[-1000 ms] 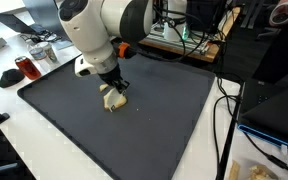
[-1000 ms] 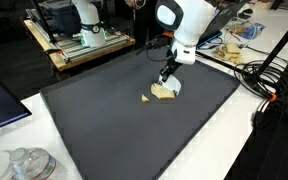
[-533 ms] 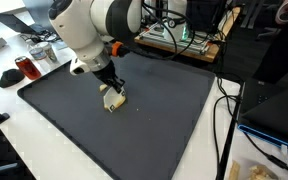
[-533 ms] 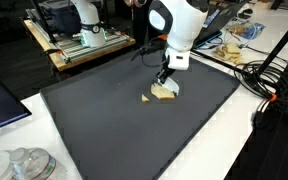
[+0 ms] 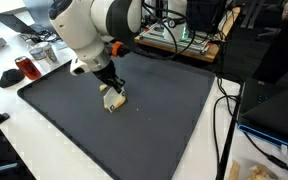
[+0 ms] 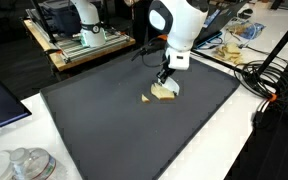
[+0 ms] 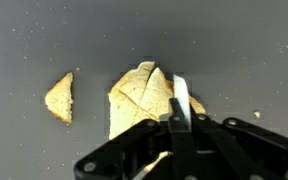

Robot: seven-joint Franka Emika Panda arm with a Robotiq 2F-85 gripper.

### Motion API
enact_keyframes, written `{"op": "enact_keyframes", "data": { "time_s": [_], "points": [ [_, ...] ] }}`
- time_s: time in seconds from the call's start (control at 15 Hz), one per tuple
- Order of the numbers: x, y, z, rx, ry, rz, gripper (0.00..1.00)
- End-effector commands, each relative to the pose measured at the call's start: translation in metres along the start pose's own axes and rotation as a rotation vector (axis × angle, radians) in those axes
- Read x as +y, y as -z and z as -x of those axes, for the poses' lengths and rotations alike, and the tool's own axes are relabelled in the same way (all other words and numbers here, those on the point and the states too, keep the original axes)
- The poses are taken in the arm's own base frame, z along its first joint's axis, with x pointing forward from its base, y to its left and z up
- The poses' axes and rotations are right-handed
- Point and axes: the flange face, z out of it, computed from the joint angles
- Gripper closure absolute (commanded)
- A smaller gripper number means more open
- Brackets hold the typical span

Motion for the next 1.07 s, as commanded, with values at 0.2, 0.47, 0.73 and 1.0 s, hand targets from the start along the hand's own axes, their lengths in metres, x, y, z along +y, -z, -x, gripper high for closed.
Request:
{"op": "enact_keyframes", "data": {
  "time_s": [0.2,0.47,0.73,1.0],
  "points": [
    [0.012,-0.017,-0.011,-0.049,0.060,-0.065,0.99],
    [0.037,-0.033,-0.021,-0.078,0.070,-0.126,0.99],
    [0.048,-0.042,-0.027,-0.123,0.111,-0.209,0.99],
    [0.043,-0.053,-0.034,-0.176,0.156,-0.244,0.99]
  ]
}}
